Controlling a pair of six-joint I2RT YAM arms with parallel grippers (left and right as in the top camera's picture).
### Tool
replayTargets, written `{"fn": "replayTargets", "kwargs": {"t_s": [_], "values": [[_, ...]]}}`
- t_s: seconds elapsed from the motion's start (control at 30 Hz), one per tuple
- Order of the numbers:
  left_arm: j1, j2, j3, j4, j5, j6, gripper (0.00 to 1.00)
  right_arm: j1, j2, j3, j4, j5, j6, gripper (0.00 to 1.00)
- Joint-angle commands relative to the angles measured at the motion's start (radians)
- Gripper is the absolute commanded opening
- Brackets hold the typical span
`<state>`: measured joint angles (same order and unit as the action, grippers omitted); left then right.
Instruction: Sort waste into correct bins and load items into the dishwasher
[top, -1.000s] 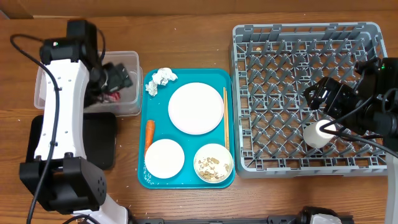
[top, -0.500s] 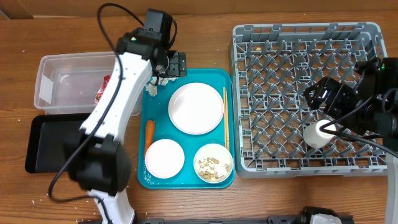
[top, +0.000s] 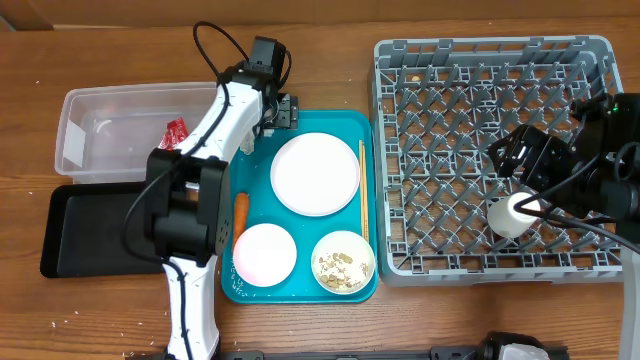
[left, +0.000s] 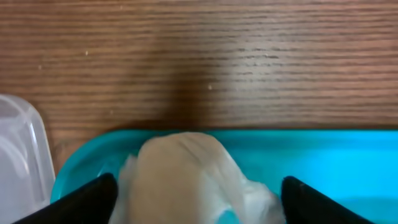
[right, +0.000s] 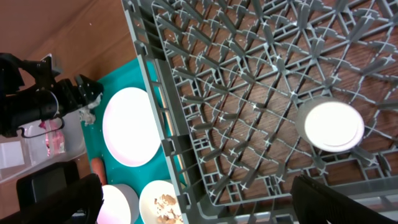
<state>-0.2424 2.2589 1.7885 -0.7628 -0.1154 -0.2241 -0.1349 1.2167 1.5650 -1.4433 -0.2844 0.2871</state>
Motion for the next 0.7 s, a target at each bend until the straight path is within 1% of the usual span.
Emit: {"fn": "replayTargets", "kwargs": {"t_s": [0.0,0.03,0.1,0.13,0.17,0.2,0.33,0.4,0.47,0.53,0.57,0.67], "values": [[0.0,0.037,0.014,0.0,-0.022,0.03,0.59,0.006,-0.002,0.007,0.0,-0.005,-0.007,1.0],[0.0,0.037,0.014,-0.006,-0.02,0.029,0.43,0.006,-0.002,0.007,0.001,-0.005,-0.007,1.0],[-0.002,0.026,0.022,-0.031,-0.014,0.029,0.22,0.006,-0.002,0.007,0.001,-0.005,-0.007,1.0],[-0.003,0.017,0.03,-0.05,-0.01,0.029,0.16,0.006,-0.002,0.007,0.002,-0.005,-0.007,1.0],[-0.003,0.006,0.042,-0.074,-0.003,0.03,0.08,0.006,-0.002,0.007,0.002,-0.005,-0.007,1.0],[-0.003,-0.01,0.063,-0.109,0.011,0.029,0.04,0.006,-0.002,0.007,0.003,-0.005,-0.007,1.0],[-0.003,-0.1,0.169,-0.277,0.065,0.018,0.04,0.006,-0.002,0.007,0.006,-0.006,-0.007,1.0],[-0.003,-0.158,0.226,-0.365,0.063,0.019,0.04,0.006,-0.002,0.007,0.005,-0.005,-0.007,1.0],[-0.002,-0.222,0.275,-0.455,0.013,0.019,0.04,0.006,-0.002,0.007,0.005,-0.005,-0.007,1.0],[0.003,-0.292,0.299,-0.545,-0.076,0.016,0.04,0.006,-0.002,0.007,0.005,-0.006,-0.007,1.0],[0.009,-0.323,0.299,-0.586,-0.118,-0.005,0.04,0.006,-0.002,0.007,0.005,-0.006,-0.007,1.0],[0.05,-0.377,0.299,-0.721,-0.218,-0.155,0.04,0.006,-0.002,0.007,0.005,-0.006,-0.007,1.0]]}}
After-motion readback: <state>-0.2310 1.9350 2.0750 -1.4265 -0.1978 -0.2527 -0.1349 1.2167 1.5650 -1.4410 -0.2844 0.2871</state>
